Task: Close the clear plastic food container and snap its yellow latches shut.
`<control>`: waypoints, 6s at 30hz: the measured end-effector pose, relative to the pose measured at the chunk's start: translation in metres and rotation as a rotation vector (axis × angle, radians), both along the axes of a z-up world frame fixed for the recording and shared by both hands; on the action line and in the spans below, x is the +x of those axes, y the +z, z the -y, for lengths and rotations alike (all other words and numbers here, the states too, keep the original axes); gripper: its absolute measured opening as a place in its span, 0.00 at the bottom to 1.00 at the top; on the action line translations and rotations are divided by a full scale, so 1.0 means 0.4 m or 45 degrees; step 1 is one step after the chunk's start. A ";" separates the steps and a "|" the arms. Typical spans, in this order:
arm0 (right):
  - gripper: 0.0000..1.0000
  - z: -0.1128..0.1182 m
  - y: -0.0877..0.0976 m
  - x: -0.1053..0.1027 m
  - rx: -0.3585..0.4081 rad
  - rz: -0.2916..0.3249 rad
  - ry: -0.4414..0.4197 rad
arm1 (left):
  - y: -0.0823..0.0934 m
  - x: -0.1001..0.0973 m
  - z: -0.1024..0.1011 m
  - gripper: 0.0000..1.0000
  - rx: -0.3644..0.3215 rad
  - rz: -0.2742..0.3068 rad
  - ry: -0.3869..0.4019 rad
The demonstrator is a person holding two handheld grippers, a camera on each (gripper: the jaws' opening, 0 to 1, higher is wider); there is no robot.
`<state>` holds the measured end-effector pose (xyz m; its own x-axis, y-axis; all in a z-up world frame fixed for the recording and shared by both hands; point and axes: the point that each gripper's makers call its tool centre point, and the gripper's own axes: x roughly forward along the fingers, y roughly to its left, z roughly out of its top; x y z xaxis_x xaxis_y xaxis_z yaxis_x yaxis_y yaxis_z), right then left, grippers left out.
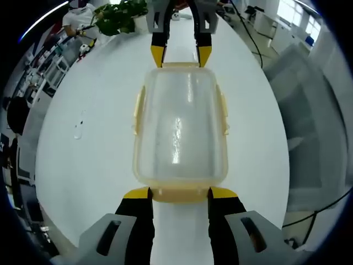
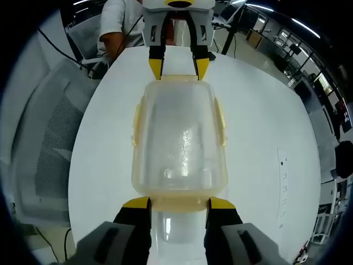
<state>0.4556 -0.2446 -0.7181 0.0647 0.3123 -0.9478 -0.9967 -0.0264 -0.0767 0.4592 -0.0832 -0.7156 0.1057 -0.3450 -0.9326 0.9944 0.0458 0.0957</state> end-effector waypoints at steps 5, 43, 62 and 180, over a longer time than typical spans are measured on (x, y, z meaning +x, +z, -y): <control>0.35 0.023 0.003 0.000 0.000 -0.001 0.000 | 0.002 0.000 0.023 0.35 -0.003 -0.003 0.006; 0.35 0.202 0.007 0.038 -0.026 -0.016 0.010 | 0.004 0.034 0.199 0.35 -0.043 -0.011 0.014; 0.35 0.245 0.004 0.053 -0.020 -0.012 0.008 | 0.000 0.049 0.243 0.35 -0.044 -0.016 0.015; 0.55 0.255 -0.016 0.051 0.113 -0.124 -0.319 | -0.002 0.090 0.280 0.52 -0.238 -0.079 0.295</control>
